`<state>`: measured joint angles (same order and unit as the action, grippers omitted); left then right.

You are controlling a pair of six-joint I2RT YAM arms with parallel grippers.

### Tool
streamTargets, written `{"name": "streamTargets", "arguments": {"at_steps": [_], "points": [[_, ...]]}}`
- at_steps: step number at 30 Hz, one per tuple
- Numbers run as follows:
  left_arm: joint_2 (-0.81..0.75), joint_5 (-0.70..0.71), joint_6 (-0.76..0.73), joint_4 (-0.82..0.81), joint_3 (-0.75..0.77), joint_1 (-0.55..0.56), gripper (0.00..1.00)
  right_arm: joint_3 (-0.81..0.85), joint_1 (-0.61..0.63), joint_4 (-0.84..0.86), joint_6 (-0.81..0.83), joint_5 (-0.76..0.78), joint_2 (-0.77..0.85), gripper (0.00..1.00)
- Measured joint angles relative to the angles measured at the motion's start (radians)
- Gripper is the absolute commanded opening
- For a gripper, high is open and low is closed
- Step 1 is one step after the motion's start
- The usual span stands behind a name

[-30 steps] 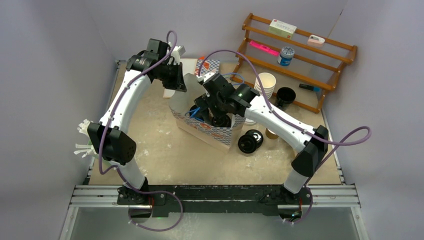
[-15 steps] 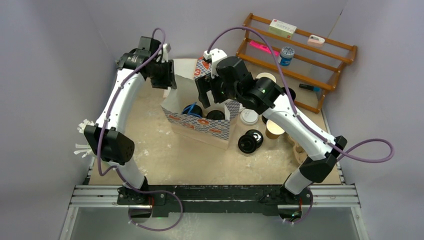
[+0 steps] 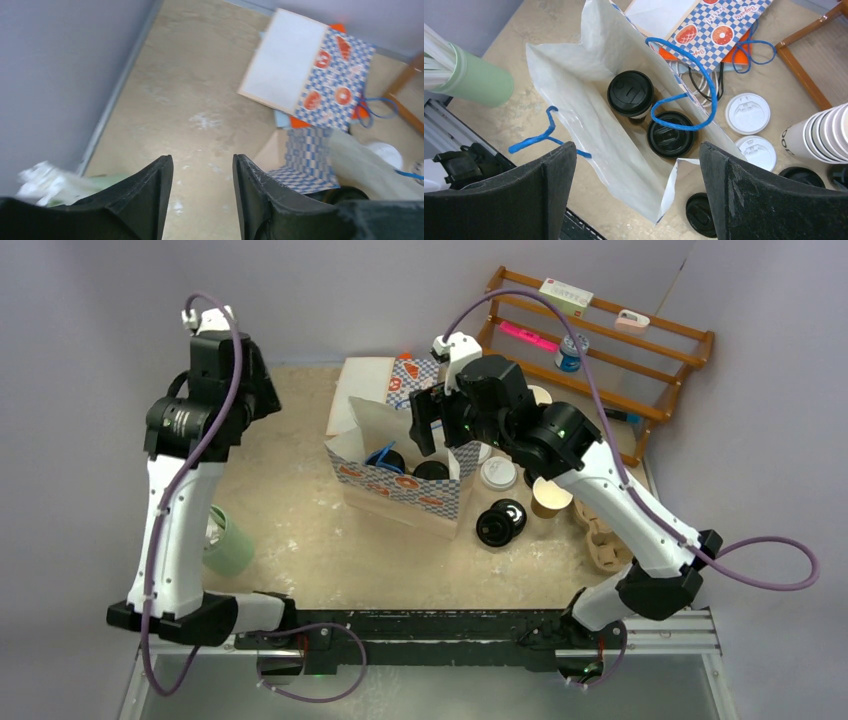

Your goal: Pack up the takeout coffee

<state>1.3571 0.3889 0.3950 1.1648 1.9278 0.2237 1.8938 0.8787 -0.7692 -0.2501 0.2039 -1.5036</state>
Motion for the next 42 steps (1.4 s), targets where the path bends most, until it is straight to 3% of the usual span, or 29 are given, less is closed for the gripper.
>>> {"name": "streamTargets", "arguments": {"at_steps": [7,12,16,19,26,30,42], "points": [[-0.075,0.280,0.195,0.125,-0.193,0.000,0.43,0.006,0.000,-0.017,-0.030,0.014,0.021,0.91],[-0.059,0.368,0.374,0.200,-0.396,-0.009,0.41,0.068,0.000,-0.057,-0.037,0.012,-0.027,0.90],[-0.091,0.401,0.436,0.209,-0.548,-0.056,0.33,0.076,0.000,-0.075,-0.038,0.010,-0.045,0.89],[-0.146,0.401,0.389,0.143,-0.625,-0.105,0.30,0.076,0.000,-0.093,-0.039,0.010,-0.048,0.89],[-0.205,0.324,0.135,-0.072,-0.689,-0.353,0.29,0.127,0.000,-0.125,-0.039,0.011,-0.083,0.89],[-0.193,0.324,0.057,-0.137,-0.689,-0.377,0.25,0.160,0.000,-0.140,-0.039,0.010,-0.117,0.89],[-0.147,0.417,0.005,-0.166,-0.651,-0.381,0.26,0.222,0.000,-0.176,-0.037,0.008,-0.192,0.89]]}}
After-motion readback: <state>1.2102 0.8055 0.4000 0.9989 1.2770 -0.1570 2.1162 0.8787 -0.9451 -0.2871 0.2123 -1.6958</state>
